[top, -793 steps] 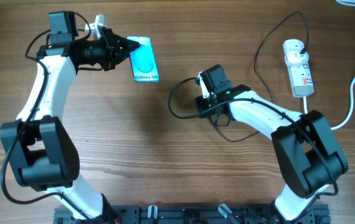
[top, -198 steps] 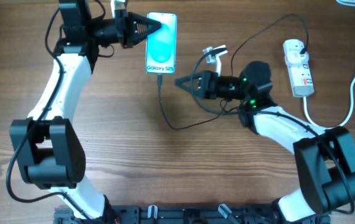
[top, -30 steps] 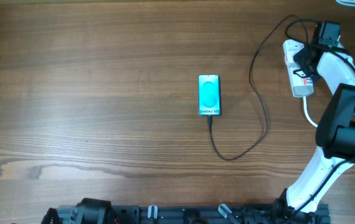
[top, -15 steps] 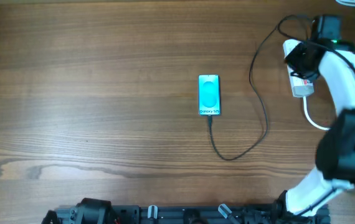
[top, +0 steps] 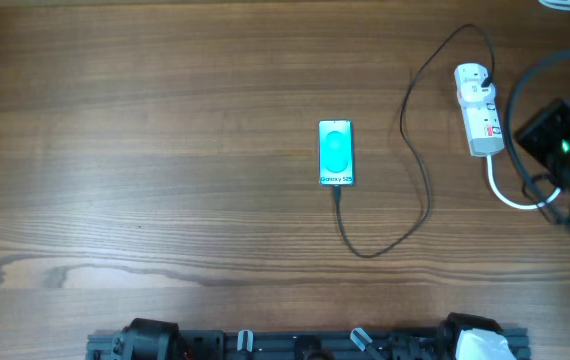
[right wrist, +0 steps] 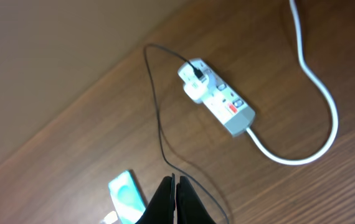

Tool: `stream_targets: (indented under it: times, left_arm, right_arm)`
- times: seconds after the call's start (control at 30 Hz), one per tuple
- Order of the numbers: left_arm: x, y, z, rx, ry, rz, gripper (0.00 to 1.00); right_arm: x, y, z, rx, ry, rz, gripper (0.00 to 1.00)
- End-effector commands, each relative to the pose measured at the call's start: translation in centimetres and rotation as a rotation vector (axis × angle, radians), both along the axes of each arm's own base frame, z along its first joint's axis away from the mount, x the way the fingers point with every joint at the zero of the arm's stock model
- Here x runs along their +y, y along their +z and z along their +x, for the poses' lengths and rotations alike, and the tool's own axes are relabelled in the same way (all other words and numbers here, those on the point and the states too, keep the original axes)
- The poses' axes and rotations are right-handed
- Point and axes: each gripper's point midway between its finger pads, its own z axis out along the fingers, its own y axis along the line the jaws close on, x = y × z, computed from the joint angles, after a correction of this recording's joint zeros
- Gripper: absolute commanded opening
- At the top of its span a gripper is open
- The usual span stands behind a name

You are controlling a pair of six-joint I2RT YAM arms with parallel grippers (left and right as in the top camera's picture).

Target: Plug charger to phone and switch on socket

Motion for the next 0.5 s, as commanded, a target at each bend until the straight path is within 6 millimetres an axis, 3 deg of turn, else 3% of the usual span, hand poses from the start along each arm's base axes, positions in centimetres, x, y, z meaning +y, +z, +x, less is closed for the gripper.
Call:
stream_targets:
  times: [0.0,0.03,0.1,0.13,0.17,0.23,0.47]
  left_arm:
    - [-0.1,-0.1,0.0,0.003,-0.009,0.003,1.00]
    - [-0.1,-0.1,0.0,0.004,-0.009,0.004,1.00]
    - [-0.1,-0.1,0.0,0.003,-0.009,0.004,1.00]
    - [-0.1,-0.1,0.0,0.003,-0.009,0.004,1.00]
    - [-0.1,-0.1,0.0,0.004,-0.009,0.004,1.00]
    - [-0.1,-0.1,0.0,0.004,-0.009,0.004,1.00]
    - [-0.1,-0.1,0.0,0.004,-0.009,0.004,1.00]
  right_arm:
    - [1.2,1.9,-6.2,-0.052,0.022,-0.021,0.05]
    - [1.5,1.8,-8.0,-0.046,0.022,-0.019,0.12]
    - [2.3,0.3,-12.5,0.017,0.022,-0.008,0.57]
    - [2.7,-0.5,-14.5,0.051,0.022,-0.001,0.71]
    - [3.0,-1.2,-15.9,0.081,0.024,0.011,1.00]
    - [3.7,-1.5,-17.2,0.079,0.042,0.027,1.00]
    - [3.8,-1.6,-17.2,0.089,0.090,-0.016,1.00]
